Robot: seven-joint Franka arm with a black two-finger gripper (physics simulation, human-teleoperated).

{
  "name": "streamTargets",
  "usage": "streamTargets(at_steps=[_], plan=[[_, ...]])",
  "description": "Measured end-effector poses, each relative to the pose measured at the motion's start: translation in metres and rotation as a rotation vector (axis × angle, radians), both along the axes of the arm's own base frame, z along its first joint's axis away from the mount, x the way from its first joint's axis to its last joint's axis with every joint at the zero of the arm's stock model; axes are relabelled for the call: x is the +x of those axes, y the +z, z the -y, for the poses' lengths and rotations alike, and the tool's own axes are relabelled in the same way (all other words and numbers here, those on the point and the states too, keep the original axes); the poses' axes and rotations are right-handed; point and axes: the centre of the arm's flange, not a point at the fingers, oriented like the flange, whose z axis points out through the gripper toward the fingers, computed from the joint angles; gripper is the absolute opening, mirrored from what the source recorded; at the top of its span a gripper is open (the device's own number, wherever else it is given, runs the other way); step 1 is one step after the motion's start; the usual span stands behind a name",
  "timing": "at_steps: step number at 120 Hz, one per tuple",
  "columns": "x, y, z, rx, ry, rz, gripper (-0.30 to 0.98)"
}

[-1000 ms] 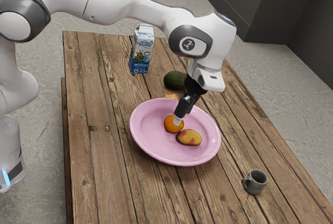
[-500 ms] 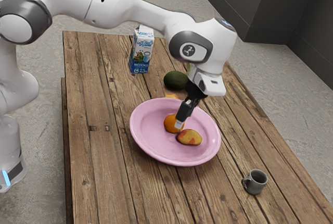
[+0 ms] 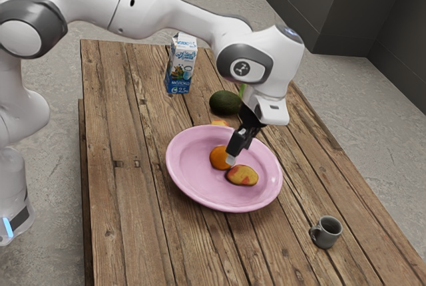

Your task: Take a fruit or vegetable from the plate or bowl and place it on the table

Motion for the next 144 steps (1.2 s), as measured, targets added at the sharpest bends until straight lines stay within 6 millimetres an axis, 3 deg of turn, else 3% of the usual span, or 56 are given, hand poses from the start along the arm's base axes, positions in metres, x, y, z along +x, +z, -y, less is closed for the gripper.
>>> streamTargets(at_steps=[47, 84, 114, 144], plan=[[0.002, -0.011, 0.004, 0.010, -0.023, -0.010, 0.69], [0.000, -0.020, 0.019, 0.006, -0.052, -0.022, 0.69], [0.000, -0.026, 0.019, 0.004, -0.056, -0.028, 0.69], [0.007, -0.027, 0.004, 0.006, -0.049, -0.013, 0.69]])
